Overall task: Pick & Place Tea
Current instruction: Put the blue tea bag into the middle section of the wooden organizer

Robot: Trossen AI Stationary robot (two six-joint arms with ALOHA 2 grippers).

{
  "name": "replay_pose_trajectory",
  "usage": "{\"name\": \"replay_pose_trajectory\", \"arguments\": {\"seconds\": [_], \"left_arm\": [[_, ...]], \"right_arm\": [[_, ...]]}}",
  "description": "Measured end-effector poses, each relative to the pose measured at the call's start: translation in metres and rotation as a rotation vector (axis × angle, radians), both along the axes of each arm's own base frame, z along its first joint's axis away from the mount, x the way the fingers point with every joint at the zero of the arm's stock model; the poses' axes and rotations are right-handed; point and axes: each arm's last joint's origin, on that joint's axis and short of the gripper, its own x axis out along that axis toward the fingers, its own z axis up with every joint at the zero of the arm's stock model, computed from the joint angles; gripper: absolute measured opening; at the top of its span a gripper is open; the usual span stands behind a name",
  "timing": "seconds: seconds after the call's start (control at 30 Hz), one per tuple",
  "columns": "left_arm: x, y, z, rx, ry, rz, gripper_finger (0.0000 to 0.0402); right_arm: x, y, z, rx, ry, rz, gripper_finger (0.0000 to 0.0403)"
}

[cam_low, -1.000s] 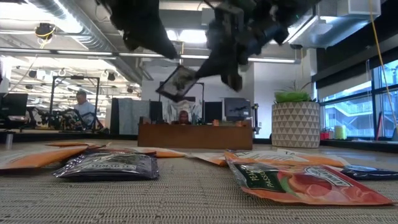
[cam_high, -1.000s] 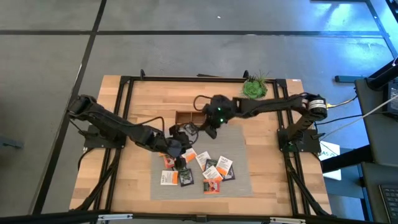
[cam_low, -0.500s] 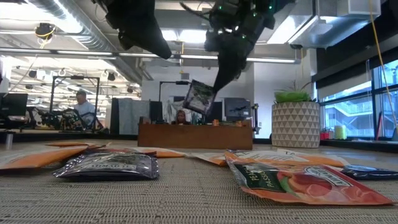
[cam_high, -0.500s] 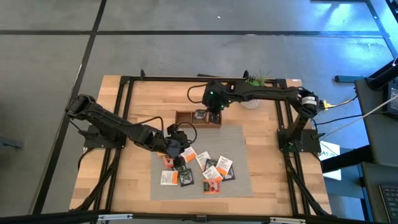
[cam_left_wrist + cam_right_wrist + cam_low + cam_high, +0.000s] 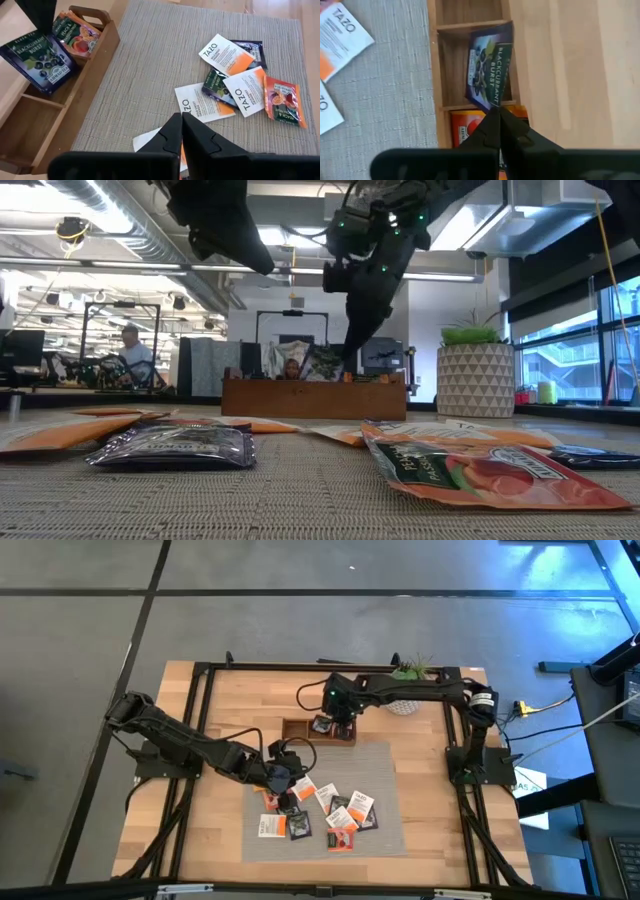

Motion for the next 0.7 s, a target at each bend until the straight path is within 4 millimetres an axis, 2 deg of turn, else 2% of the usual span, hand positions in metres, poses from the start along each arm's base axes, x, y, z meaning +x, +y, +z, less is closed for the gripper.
{"name": "replay_pose_trajectory", "arguments": {"seconds": [0.2, 0.7], "left_arm": [[0.0, 0.0001, 0.0, -0.011, -0.003, 0.011, 0.0006], [0.0001, 0.0001, 0.0001, -0.01, -0.003, 0.011, 0.0008]], "right_arm": [[0.0007, -0.0027, -0.0005, -0.085, 0.013, -0.016, 0.0006], [0.0057, -0.0041, 0.0023, -0.1, -0.047, -0.016, 0.0008]]}}
